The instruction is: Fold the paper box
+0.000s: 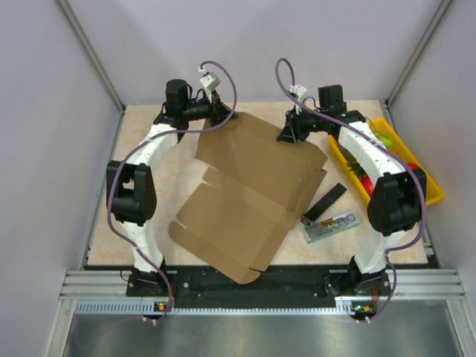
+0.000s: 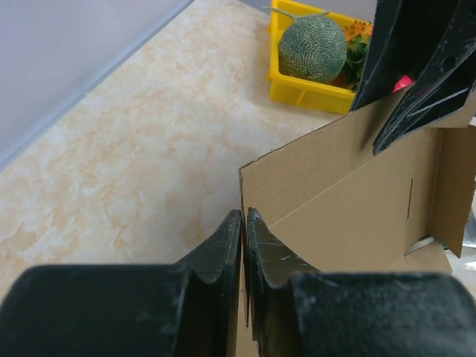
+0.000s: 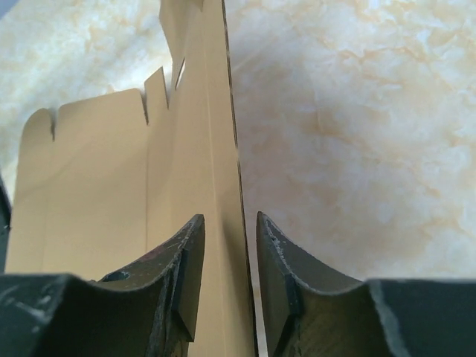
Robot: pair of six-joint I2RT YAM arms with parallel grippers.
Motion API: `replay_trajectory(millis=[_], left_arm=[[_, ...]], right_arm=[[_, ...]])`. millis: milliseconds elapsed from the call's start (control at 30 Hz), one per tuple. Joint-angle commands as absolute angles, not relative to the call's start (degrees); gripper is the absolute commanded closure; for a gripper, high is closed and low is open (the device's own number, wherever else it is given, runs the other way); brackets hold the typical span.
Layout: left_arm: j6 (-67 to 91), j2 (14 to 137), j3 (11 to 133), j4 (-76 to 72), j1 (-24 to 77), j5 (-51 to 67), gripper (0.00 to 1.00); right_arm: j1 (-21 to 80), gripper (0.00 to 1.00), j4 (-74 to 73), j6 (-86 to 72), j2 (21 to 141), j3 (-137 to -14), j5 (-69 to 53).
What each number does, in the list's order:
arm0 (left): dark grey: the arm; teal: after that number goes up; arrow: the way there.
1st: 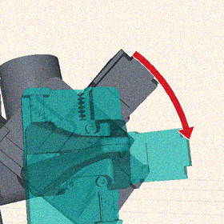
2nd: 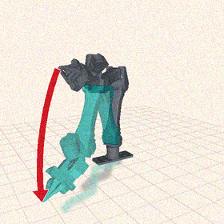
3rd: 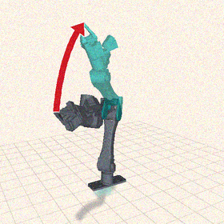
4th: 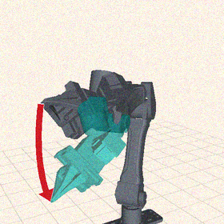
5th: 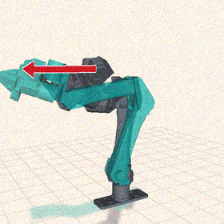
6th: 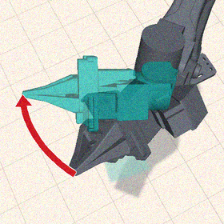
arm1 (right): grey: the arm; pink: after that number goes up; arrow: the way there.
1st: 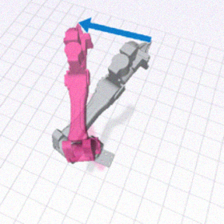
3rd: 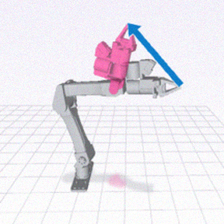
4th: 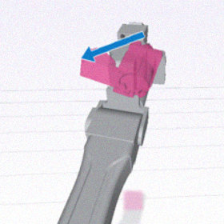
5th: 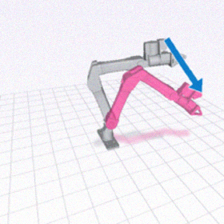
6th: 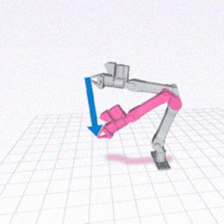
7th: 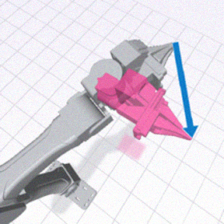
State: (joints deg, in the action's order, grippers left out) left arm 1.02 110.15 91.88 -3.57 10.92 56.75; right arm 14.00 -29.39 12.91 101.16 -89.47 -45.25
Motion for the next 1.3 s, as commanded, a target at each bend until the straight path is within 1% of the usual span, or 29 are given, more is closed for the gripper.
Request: replay_trajectory(millis=[0,67,100,167,200,267,300,333,400,433,500,533,600,667,767,800,833,867,900,933,967,1033,1100,1133,1167,1200,1233,1267], left_arm=[[-2.9,109.1,92.0,-9.3,12.4,57.6,0.90],[-4.3,109.5,92.9,-8.1,12.5,57.7,0.92],[-4.7,109.6,92.8,-8.2,12.6,57.7,0.97],[-4.9,109.6,92.8,-8.6,12.7,57.2,0.99],[-4.7,109.5,92.9,-9.4,12.7,57.0,1.00],[-3.0,109.9,93.3,-10.5,12.7,55.2,1.00],[-1.9,110.2,93.7,-11.0,12.7,54.4,0.98],[1.7,110.5,94.4,-11.5,12.7,53.6,0.92],[6.3,111.0,95.1,-12.0,12.7,52.3,0.84],[11.0,111.4,95.3,-12.4,12.6,52.0,0.77],[16.2,111.7,94.1,-15.0,12.5,53.2,0.73],[21.9,112.0,91.8,-20.3,12.4,54.5,0.71],[27.6,112.5,89.4,-27.2,12.4,57.3,0.62],[34.4,113.5,86.1,-36.2,12.3,58.4,0.57],[39.7,115.1,84.6,-41.9,12.3,59.0,0.58],[40.8,115.5,84.5,-42.9,12.2,59.0,0.63],[42.7,115.6,83.9,-43.4,11.8,58.6,0.65],[44.5,115.2,83.1,-44.6,11.4,58.6,0.65],[46.4,114.4,81.6,-52.4,11.0,58.4,0.58],[48.9,112.8,79.3,-54.2,10.1,58.1,0.55],[49.0,112.1,79.5,-53.5,9.6,58.3,0.55],[46.2,109.4,81.6,-45.2,8.4,58.4,0.51],[41.9,106.8,82.5,-38.2,7.9,55.6,0.50],[35.3,104.6,84.5,-26.7,7.7,53.6,0.48],[31.4,104.0,86.2,-20.5,7.7,51.4,0.48],[27.8,103.7,88.4,-13.1,7.7,45.1,0.51],[22.7,104.6,93.0,-2.9,7.6,41.9,0.54],[21.0,105.6,95.4,2.5,7.5,39.3,0.61]], right_arm=[[17.8,0.66,-25.0,11.6,103.4,-93.2,-35.9],[17.8,0.66,-25.5,11.9,104.1,-95.4,-36.4],[17.8,0.66,-26.4,12.0,105.0,-96.2,-36.6],[18.1,0.68,-27.6,12.7,106.0,-98.8,-37.8],[18.5,0.71,-28.3,12.8,107.1,-99.8,-37.9],[19.1,0.85,-30.0,12.6,108.0,-102.1,-37.1],[19.9,0.93,-29.9,12.2,108.3,-102.6,-36.3],[20.3,1.00,-29.7,11.8,108.3,-103.4,-34.0],[22.0,1.00,-29.3,11.2,107.9,-103.5,-30.9],[23.7,1.00,-27.9,11.4,107.1,-102.8,-25.6],[24.3,1.00,-26.1,11.3,106.4,-101.7,-22.2],[24.4,1.00,-25.3,10.9,106.0,-101.0,-22.3],[24.4,1.00,-24.1,10.5,105.7,-100.5,-22.9],[24.3,1.00,-24.0,9.9,105.7,-100.6,-24.6],[24.4,1.00,-23.7,9.2,105.6,-100.4,-26.1],[24.3,1.00,-23.8,9.1,105.5,-100.3,-26.3],[24.4,1.00,-23.6,9.2,105.4,-99.9,-26.0],[24.3,1.00,-23.6,9.3,105.3,-99.7,-25.7],[24.4,1.00,-23.7,9.5,105.0,-99.5,-25.2],[24.4,1.00,-23.6,9.7,104.9,-98.9,-25.0],[24.3,1.00,-23.7,10.4,104.7,-98.5,-24.8],[24.3,1.00,-23.8,10.7,104.2,-98.0,-24.6],[24.3,1.00,-23.8,10.7,104.0,-97.9,-24.8],[24.4,1.00,-23.8,10.6,103.8,-97.8,-24.8],[24.3,1.00,-23.8,10.5,103.8,-97.8,-24.9],[24.3,1.00,-23.8,10.4,103.6,-97.9,-25.0],[24.3,1.00,-23.7,10.4,103.4,-97.8,-25.4],[24.3,1.00,-23.7,10.3,103.4,-97.8,-25.7]])
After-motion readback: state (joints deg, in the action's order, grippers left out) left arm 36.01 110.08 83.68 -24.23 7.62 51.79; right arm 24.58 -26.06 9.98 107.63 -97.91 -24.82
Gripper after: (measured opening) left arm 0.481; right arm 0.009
